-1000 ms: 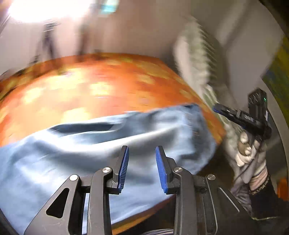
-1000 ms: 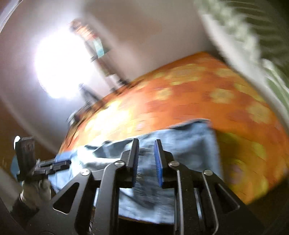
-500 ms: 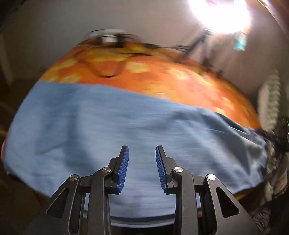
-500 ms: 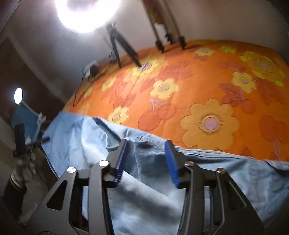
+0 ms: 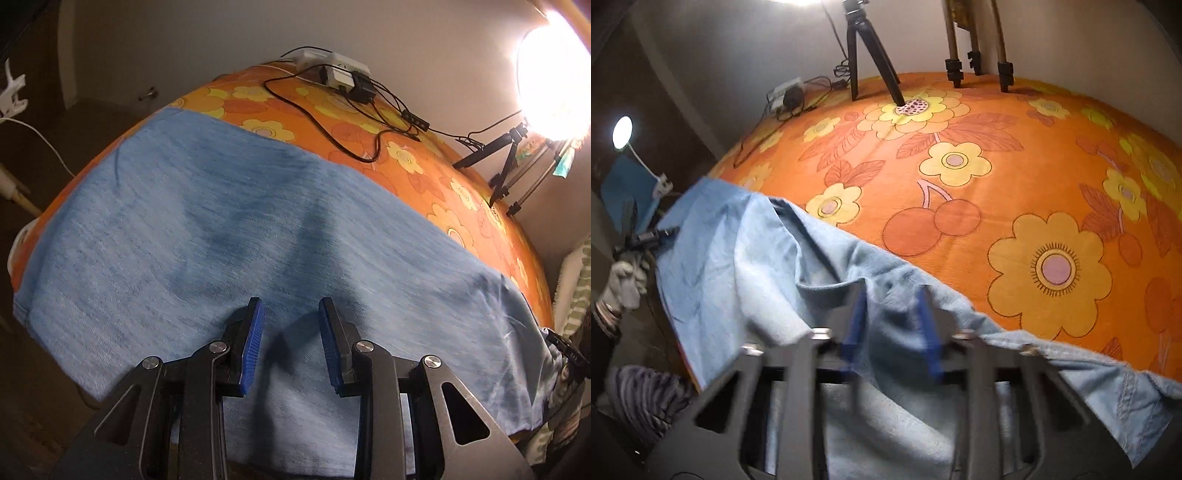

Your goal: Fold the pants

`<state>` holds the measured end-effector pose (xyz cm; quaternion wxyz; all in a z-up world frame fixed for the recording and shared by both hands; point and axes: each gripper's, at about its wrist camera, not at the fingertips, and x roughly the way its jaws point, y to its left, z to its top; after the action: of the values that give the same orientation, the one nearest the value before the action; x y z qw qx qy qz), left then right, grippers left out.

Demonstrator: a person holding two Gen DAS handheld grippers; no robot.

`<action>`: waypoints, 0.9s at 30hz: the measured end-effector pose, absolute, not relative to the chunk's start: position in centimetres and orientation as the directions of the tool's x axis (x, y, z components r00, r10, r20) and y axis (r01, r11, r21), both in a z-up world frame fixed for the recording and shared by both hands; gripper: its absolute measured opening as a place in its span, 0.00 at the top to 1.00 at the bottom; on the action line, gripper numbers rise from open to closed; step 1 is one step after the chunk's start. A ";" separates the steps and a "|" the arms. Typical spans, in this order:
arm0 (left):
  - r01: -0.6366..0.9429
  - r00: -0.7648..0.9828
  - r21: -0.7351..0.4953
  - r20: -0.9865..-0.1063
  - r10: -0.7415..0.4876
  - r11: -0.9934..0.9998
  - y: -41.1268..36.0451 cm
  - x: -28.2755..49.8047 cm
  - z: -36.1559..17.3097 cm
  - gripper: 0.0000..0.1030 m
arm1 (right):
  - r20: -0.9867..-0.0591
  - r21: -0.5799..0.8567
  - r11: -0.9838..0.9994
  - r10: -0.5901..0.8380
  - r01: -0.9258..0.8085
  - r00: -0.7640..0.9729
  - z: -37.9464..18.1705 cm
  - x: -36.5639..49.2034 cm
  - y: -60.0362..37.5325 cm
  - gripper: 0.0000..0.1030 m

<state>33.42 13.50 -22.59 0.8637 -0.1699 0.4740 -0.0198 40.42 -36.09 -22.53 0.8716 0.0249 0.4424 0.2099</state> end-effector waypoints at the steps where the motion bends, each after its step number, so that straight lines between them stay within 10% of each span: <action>1: -0.125 0.553 -0.312 -0.810 -0.195 0.942 13.6 33.4 -22.6 0.72 | -0.762 0.224 0.913 0.383 -0.342 0.523 -22.5 40.4 -36.1 0.85; 27: -0.107 0.588 -0.232 -0.799 -0.127 0.967 14.3 32.9 -21.6 0.72 | -0.800 -0.117 0.950 0.081 -0.288 0.594 -22.6 47.4 -36.3 0.94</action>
<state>32.88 14.34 -21.62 0.8818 -0.1287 0.4537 -0.0057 47.43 -36.26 -22.58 0.8850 -0.1180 0.4382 0.1042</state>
